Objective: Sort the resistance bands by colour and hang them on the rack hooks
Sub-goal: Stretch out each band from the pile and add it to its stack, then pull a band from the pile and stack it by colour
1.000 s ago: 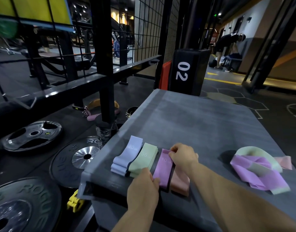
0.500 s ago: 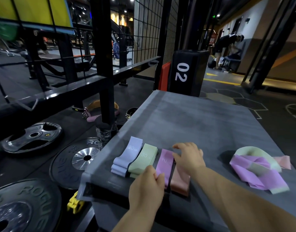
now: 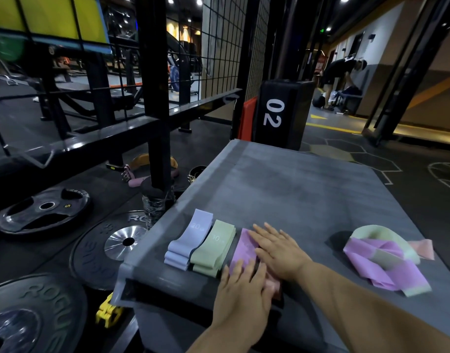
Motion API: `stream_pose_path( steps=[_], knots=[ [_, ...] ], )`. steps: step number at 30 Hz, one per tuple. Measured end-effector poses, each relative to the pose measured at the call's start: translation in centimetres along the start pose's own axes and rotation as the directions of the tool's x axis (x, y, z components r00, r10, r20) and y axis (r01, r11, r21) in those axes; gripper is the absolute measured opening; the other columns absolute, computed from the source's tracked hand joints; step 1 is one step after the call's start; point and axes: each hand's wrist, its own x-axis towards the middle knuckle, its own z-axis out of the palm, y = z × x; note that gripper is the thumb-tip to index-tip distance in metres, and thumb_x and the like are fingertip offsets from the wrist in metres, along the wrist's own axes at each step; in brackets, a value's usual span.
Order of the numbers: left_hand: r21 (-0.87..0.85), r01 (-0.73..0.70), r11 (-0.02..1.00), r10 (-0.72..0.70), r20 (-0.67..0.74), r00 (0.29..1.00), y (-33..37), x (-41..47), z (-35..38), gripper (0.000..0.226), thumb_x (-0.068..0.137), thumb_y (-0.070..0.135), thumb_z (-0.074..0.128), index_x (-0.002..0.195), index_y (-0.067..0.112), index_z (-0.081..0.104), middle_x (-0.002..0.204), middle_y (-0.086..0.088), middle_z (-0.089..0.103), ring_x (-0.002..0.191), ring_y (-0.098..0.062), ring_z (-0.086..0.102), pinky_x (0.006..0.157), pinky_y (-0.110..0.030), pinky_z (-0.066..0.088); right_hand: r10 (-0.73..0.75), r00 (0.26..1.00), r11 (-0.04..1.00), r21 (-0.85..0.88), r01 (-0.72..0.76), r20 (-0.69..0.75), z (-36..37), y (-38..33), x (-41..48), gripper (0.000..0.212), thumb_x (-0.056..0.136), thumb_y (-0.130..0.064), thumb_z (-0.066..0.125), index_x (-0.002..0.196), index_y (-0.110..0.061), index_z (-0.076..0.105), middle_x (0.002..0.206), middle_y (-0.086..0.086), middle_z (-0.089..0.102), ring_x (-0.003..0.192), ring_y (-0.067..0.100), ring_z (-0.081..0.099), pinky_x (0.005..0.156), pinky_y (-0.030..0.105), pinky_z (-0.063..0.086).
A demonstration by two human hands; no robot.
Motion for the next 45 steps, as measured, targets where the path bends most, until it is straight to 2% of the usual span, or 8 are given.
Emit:
stream_pose_path(
  steps=[9, 17, 20, 22, 26, 36, 41, 45],
  knots=[
    [0.086, -0.005, 0.996, -0.008, 0.15, 0.989, -0.9, -0.7, 1.1, 0.06, 0.072, 0.058, 0.036, 0.109, 0.029, 0.073, 0.112, 0.004, 0.071, 0.1, -0.021, 0.069, 0.115, -0.035, -0.005, -0.02, 0.997, 0.999, -0.043, 0.024, 0.079, 0.2, 0.3, 0.4, 0.054, 0.105, -0.04, 0.018, 0.154, -0.031, -0.001, 0.162, -0.014, -0.005, 0.148, 0.009, -0.01, 0.12, 0.034, -0.006],
    [0.108, -0.03, 0.994, 0.009, 0.189, 0.982, -0.6, -0.7, 1.0, 0.064, 0.088, 0.063, 0.023, 0.113, 0.028, 0.072, 0.118, 0.003, 0.069, 0.105, -0.023, 0.068, 0.105, -0.039, 0.011, -0.029, 0.995, 0.999, -0.03, 0.032, 0.096, 0.1, 0.3, 0.4, 0.054, 0.105, -0.04, 0.019, 0.155, -0.03, 0.001, 0.162, -0.013, 0.0, 0.149, 0.009, -0.005, 0.122, 0.035, -0.002],
    [0.06, -0.019, 0.998, 0.007, 0.205, 0.979, -0.4, -0.2, -0.3, 0.104, 0.069, 0.072, -0.023, 0.15, 0.031, 0.028, 0.158, 0.003, 0.021, 0.146, -0.028, 0.021, 0.116, -0.04, 0.001, -0.018, 0.994, 0.999, -0.038, 0.022, 0.105, -0.1, 0.2, 0.4, 0.054, 0.105, -0.042, 0.018, 0.154, -0.032, 0.0, 0.162, -0.014, -0.001, 0.149, 0.009, -0.006, 0.121, 0.039, -0.003],
    [0.039, 0.003, 0.999, -0.016, 0.347, 0.938, 0.0, -0.2, -1.5, 0.115, 0.048, 0.074, -0.023, 0.153, 0.032, -0.002, 0.161, 0.006, -0.009, 0.148, -0.022, -0.012, 0.116, -0.044, -0.01, -0.004, 0.992, 0.998, -0.066, 0.012, 0.124, -0.5, -0.1, 0.2, 0.054, 0.104, -0.042, 0.017, 0.154, -0.033, 0.0, 0.162, -0.014, -0.002, 0.149, 0.009, -0.008, 0.121, 0.044, -0.005],
    [0.039, 0.064, 0.997, -0.073, 0.316, 0.946, 0.9, 0.1, -2.7, 0.072, 0.091, 0.069, 0.013, 0.153, 0.034, 0.003, 0.162, 0.008, 0.002, 0.149, -0.019, -0.007, 0.117, -0.047, -0.009, 0.042, 0.999, 0.999, -0.023, -0.041, 0.018, -1.3, -0.3, -0.9, 0.052, 0.104, -0.04, 0.018, 0.154, -0.034, 0.007, 0.161, -0.015, -0.005, 0.148, 0.009, -0.011, 0.119, 0.051, -0.006],
    [0.087, 0.067, 0.994, -0.076, 0.106, 0.991, 5.8, 1.3, -3.7, 0.06, 0.096, 0.061, 0.021, 0.146, 0.029, 0.03, 0.161, 0.003, 0.01, 0.149, -0.02, 0.0, 0.118, -0.044, -0.002, 0.18, 0.944, 0.963, 0.246, -0.111, -0.278, 1.4, 6.9, -10.8, 0.105, 0.074, -0.079, -0.017, 0.149, -0.026, 0.034, 0.158, -0.006, 0.025, 0.148, 0.013, 0.018, 0.12, 0.037, 0.015],
    [0.039, -0.035, 0.999, 0.031, 0.104, 0.994, 9.3, 1.5, -2.3, 0.055, 0.098, 0.055, 0.027, 0.146, 0.029, 0.033, 0.16, 0.007, 0.016, 0.148, -0.016, 0.005, 0.12, -0.036, 0.001, 0.382, 0.867, 0.911, 0.291, -0.294, -0.32, 2.7, 10.6, -18.1, 0.045, 0.098, -0.044, 0.037, 0.134, -0.022, 0.054, 0.138, -0.007, 0.051, 0.129, 0.018, 0.047, 0.105, 0.033, 0.039],
    [-0.017, -0.151, 0.988, 0.152, 0.112, 0.982, 13.3, 1.1, -0.1, 0.047, 0.098, 0.051, 0.032, 0.14, 0.031, 0.042, 0.147, 0.014, 0.038, 0.14, -0.013, 0.023, 0.112, -0.03, 0.021, 0.583, 0.776, 0.781, 0.432, -0.451, -0.243, 3.8, 13.4, -22.2, 0.038, 0.099, -0.028, 0.047, 0.137, -0.026, 0.048, 0.139, -0.006, 0.047, 0.127, 0.018, 0.043, 0.106, 0.031, 0.035]
  ],
)
